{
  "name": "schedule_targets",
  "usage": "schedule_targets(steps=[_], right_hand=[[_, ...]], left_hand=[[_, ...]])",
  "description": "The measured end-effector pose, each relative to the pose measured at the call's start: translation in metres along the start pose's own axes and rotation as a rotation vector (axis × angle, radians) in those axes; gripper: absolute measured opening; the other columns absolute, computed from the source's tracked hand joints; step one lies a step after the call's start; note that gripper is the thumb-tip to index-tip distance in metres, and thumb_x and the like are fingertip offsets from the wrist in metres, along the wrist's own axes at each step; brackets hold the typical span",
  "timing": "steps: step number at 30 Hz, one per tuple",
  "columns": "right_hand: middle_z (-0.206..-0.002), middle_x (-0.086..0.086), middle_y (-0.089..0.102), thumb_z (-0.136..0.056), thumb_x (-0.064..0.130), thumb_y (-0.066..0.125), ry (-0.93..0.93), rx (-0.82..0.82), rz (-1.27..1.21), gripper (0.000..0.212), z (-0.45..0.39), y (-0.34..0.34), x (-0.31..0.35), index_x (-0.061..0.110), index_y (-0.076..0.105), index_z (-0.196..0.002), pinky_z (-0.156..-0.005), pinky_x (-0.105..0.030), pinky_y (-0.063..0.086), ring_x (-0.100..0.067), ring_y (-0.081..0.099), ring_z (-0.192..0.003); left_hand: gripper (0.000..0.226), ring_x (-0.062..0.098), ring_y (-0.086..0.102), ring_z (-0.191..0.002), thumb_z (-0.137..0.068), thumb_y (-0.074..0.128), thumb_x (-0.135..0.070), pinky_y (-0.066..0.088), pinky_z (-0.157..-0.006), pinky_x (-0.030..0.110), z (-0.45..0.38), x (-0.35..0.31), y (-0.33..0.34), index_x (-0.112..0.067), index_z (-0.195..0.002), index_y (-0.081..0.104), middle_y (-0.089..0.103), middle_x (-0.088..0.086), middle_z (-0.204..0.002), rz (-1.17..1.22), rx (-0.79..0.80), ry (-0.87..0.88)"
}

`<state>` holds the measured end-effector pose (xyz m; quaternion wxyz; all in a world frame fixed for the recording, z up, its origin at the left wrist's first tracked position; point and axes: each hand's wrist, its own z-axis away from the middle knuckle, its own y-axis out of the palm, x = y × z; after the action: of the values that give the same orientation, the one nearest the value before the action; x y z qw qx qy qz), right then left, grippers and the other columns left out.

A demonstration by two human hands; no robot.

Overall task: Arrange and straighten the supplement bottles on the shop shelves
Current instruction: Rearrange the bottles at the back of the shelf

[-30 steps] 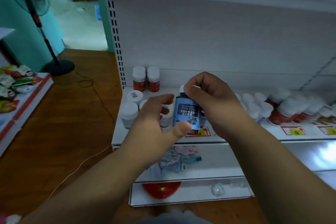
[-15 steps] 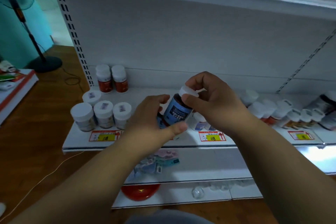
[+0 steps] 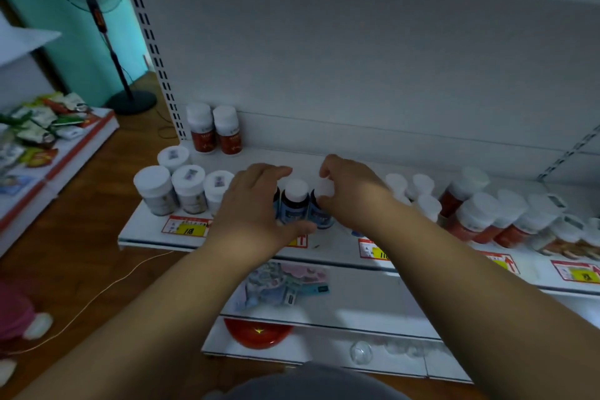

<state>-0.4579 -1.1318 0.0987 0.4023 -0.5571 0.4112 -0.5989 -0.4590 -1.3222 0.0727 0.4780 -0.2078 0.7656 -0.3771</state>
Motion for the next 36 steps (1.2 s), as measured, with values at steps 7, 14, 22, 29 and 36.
schedule_targets(steps=[7,14,22,29,36], right_hand=[[-0.120,-0.007,0.056,-0.086,0.026,0.065,0.078,0.087,-0.008,0.041,-0.016,0.009,-0.003,0.019,0.045,-0.122,-0.072,-0.027,0.037,-0.019,0.047,-0.091],[-0.123,-0.006,0.051,-0.084,0.032,0.066,0.053,0.069,-0.009,0.045,-0.016,0.010,-0.004,0.020,0.046,-0.123,-0.075,-0.028,0.038,-0.022,0.052,-0.104],[-0.110,-0.001,0.056,-0.087,0.032,0.064,-0.319,-0.237,-0.140,0.034,-0.012,-0.010,0.036,0.017,0.055,-0.116,-0.074,-0.023,0.032,-0.015,0.051,-0.100],[-0.103,0.010,0.058,-0.090,0.042,0.061,-0.469,-0.253,-0.280,0.039,-0.026,-0.008,0.111,0.026,0.046,-0.122,-0.070,-0.009,0.034,-0.003,0.053,-0.089],[-0.112,-0.004,0.055,-0.092,0.040,0.058,-0.306,-0.294,-0.189,0.037,-0.101,0.024,0.153,0.023,0.051,-0.123,-0.072,-0.027,0.039,-0.016,0.055,-0.091]], left_hand=[[0.088,0.011,0.038,-0.119,-0.060,0.074,-0.063,0.026,-0.095,0.020,0.005,0.006,0.005,-0.030,-0.136,0.044,0.042,-0.009,-0.129,0.008,0.015,0.013],[0.089,0.011,0.040,-0.118,-0.060,0.074,-0.064,0.027,-0.095,0.021,0.002,0.009,0.004,-0.030,-0.136,0.043,0.043,-0.009,-0.129,0.000,0.011,0.019],[0.082,0.013,0.046,-0.117,-0.064,0.076,-0.060,0.042,-0.099,0.034,0.000,0.022,-0.015,-0.034,-0.134,0.044,0.045,-0.011,-0.130,0.006,-0.100,-0.076],[0.060,0.004,0.046,-0.104,-0.071,0.069,-0.057,0.036,-0.083,0.019,0.003,0.062,-0.060,-0.033,-0.124,0.055,0.055,-0.012,-0.119,-0.029,-0.253,-0.140],[0.053,0.005,0.046,-0.105,-0.078,0.070,-0.049,0.034,-0.081,0.018,-0.023,0.118,-0.104,-0.041,-0.126,0.050,0.052,-0.014,-0.118,-0.004,-0.191,-0.032]])
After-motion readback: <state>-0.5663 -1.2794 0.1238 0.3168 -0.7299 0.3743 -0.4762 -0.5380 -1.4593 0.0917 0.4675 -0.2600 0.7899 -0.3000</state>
